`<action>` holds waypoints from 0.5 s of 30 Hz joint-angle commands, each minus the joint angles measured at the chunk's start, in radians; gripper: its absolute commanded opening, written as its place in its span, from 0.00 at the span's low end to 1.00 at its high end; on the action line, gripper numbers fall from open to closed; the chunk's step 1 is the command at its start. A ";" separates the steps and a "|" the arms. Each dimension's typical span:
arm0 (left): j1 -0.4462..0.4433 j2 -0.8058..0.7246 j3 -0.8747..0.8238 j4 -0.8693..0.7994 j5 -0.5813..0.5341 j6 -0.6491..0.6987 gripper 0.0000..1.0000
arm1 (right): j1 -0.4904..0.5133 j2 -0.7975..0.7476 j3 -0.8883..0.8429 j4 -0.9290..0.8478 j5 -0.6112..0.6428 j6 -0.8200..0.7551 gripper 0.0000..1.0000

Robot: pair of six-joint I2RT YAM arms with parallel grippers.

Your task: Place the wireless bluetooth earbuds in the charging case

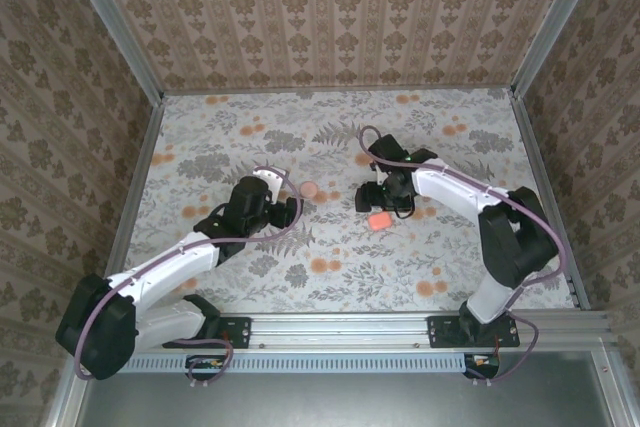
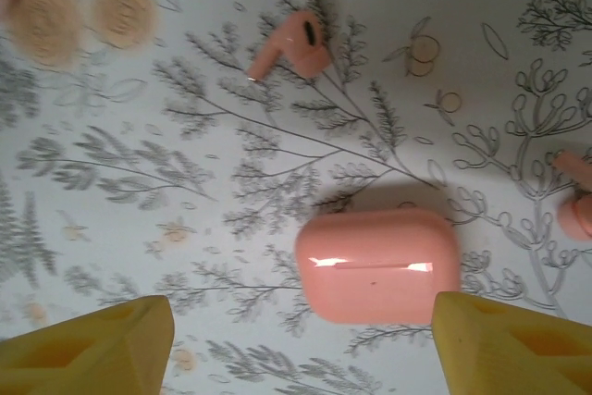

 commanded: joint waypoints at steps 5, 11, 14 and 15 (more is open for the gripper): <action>-0.011 0.006 0.008 -0.005 0.002 -0.009 0.75 | 0.013 0.115 0.103 -0.194 0.130 -0.107 0.80; -0.011 0.029 0.016 -0.012 0.003 -0.008 0.75 | 0.019 0.175 0.141 -0.208 0.105 -0.136 0.81; -0.011 0.044 0.025 -0.013 0.006 -0.008 0.76 | 0.026 0.209 0.160 -0.224 0.087 -0.148 0.81; -0.011 0.049 0.026 -0.013 0.008 -0.009 0.76 | 0.030 0.218 0.167 -0.230 0.087 -0.154 0.81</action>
